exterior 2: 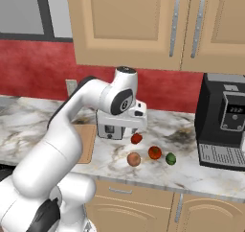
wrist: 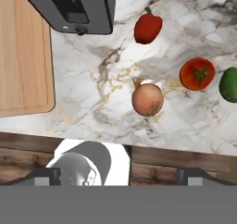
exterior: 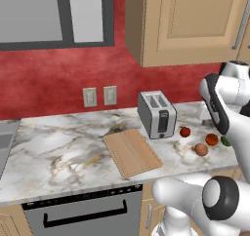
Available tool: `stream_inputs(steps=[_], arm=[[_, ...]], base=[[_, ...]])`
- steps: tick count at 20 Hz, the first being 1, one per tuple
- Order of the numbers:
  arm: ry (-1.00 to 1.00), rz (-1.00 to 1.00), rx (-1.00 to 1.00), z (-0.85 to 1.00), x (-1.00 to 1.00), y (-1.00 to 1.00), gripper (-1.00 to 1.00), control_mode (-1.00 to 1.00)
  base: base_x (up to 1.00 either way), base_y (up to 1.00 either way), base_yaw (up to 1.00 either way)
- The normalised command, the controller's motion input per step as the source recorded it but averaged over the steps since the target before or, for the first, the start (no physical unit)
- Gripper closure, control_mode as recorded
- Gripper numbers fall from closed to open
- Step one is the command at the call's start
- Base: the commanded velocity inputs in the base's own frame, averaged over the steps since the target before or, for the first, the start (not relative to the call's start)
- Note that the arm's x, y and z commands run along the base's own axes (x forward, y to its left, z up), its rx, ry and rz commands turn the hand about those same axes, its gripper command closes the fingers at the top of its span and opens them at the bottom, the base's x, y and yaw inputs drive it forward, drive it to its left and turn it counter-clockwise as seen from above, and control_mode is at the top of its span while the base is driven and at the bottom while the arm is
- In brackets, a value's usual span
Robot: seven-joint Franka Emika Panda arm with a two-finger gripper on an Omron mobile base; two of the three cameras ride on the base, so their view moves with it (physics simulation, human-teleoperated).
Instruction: Place the avocado, onion, tomato, and bell pepper on the cutting board.
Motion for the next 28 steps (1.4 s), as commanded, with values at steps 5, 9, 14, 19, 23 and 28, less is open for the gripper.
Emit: stream_inputs(steps=[5, 9, 14, 19, 23, 28], arm=[[0.00, 0.00, 0.00, -0.02, 0.34, 0.00, -1.00, -1.00], [0.01, -0.02, 0.00, -0.21, 0.13, -0.20, -1.00, -1.00], [0.04, -0.03, 0.00, -0.34, 0.13, -0.22, -1.00, -1.00], [0.02, -0.03, 0.00, -0.26, 0.26, -0.05, -1.00, -1.00], [0.01, -0.02, 0.00, -0.21, 0.24, -0.08, -1.00, -1.00], [0.01, -0.01, 0.00, -0.22, 0.13, -0.15, -1.00, -1.00]], base=[[0.00, 0.00, 0.00], [0.00, 0.00, 0.00], [0.00, 0.00, 0.00], [0.00, 0.00, 0.00], [0.00, 0.00, 0.00], [0.00, 0.00, 0.00]])
